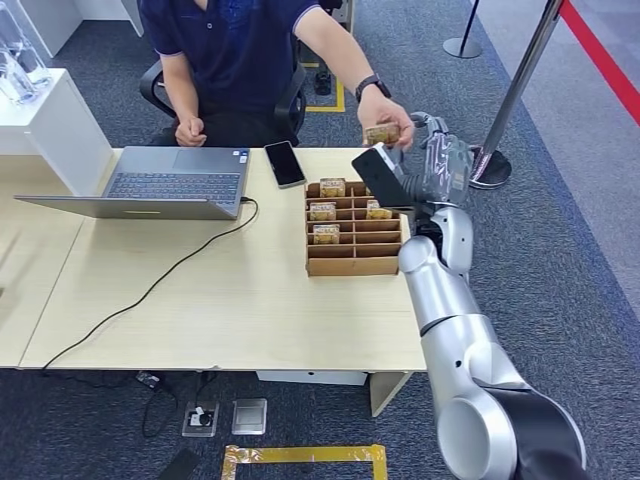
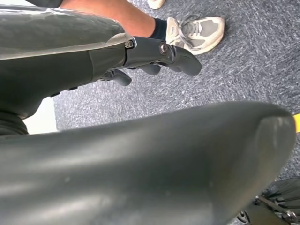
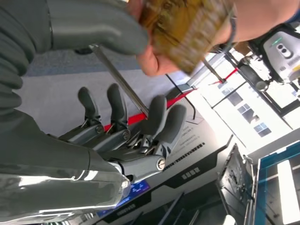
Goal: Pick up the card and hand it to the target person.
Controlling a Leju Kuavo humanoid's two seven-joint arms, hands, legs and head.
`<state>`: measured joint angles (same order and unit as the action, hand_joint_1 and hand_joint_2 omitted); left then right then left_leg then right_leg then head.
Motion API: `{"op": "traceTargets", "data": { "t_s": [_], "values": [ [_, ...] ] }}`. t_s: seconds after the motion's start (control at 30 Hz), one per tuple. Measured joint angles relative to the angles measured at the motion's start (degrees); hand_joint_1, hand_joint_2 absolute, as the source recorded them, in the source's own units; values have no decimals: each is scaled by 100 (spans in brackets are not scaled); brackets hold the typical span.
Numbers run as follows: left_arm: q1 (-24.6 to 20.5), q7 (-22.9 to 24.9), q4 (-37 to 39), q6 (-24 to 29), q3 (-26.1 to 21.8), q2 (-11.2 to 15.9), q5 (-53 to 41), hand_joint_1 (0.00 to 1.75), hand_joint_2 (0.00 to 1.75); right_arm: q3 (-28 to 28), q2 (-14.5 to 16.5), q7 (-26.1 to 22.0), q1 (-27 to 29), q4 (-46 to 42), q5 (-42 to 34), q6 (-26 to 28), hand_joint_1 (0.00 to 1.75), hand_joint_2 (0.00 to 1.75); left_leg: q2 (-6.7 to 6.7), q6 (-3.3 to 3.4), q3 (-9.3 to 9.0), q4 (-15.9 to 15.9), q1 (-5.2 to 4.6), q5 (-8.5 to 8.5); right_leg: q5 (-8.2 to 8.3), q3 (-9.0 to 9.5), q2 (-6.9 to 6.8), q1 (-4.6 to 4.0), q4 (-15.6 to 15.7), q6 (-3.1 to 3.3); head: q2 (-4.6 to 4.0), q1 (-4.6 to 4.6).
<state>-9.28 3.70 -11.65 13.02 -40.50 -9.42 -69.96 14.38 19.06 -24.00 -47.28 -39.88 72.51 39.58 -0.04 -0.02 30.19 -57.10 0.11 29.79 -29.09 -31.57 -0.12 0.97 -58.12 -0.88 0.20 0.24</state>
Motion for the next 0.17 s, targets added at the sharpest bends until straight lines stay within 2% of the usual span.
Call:
{"op": "traceTargets", "data": {
  "t_s": [0.17],
  "values": [
    [4,37,1,-16,2,0,6,0,0,119,6,-292,-67,150,-544,0,0,175,0,0,-1,0,0,0,0,1,0,0,0,0,0,-1]
  ]
}}
